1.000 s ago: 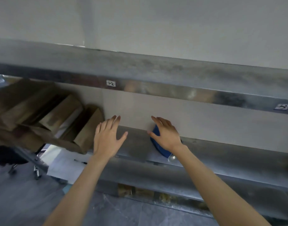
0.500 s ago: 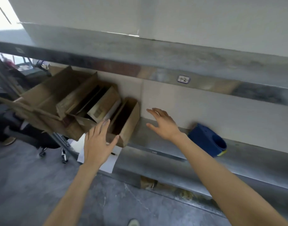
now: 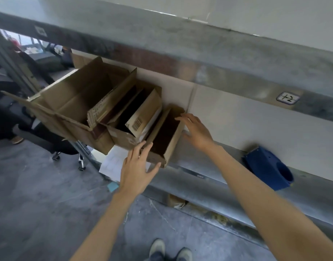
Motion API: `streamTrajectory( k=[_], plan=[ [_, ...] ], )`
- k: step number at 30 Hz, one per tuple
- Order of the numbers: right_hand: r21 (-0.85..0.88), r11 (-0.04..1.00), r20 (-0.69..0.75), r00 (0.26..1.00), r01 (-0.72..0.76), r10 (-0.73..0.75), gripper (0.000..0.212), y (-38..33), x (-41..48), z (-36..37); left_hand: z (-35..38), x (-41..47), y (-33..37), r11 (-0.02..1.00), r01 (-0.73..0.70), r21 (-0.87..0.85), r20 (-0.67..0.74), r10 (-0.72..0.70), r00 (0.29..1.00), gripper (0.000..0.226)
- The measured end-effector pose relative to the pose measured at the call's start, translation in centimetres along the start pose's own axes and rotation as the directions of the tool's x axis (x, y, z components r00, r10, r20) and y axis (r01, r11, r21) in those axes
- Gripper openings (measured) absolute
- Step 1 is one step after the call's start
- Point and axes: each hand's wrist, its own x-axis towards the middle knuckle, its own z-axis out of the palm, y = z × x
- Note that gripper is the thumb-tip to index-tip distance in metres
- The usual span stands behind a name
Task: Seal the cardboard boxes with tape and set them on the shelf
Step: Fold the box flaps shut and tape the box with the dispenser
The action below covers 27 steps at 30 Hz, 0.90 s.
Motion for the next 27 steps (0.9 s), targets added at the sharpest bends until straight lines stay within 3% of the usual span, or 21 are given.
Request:
streamTrajectory(
  k=[9, 15, 22, 27],
  plan=[
    [-0.024, 0.998, -0.060, 0.996, 0.061, -0.062, 0.023, 1.8, 1.7, 0.7, 0.9, 0.4, 0.9, 0.997, 0.060, -0.049, -0.063, -0.063, 0.996, 0.069],
    [-0.014, 0.994, -0.038, 0.993, 0.110, -0.111, 0.020, 3.8, 0.5, -0.1, 1.5, 0.7, 1.2, 0.992, 0.054, -0.110, -0.074, -0.062, 0.995, 0.068],
    [0.046, 0.999, 0.049, 0.999, 0.008, -0.010, 0.011, 6.0, -4.7, -1.5, 2.4, 2.3, 1.7, 0.942, -0.038, -0.332, 0.004, 0.042, 0.999, 0.069],
    [0.019, 0.995, -0.039, 0.994, -0.098, 0.099, 0.011, 7.6, -10.1, -3.0, 3.5, 4.1, 3.4, 0.919, -0.143, -0.368, 0.124, 0.201, 0.972, 0.066]
  ],
)
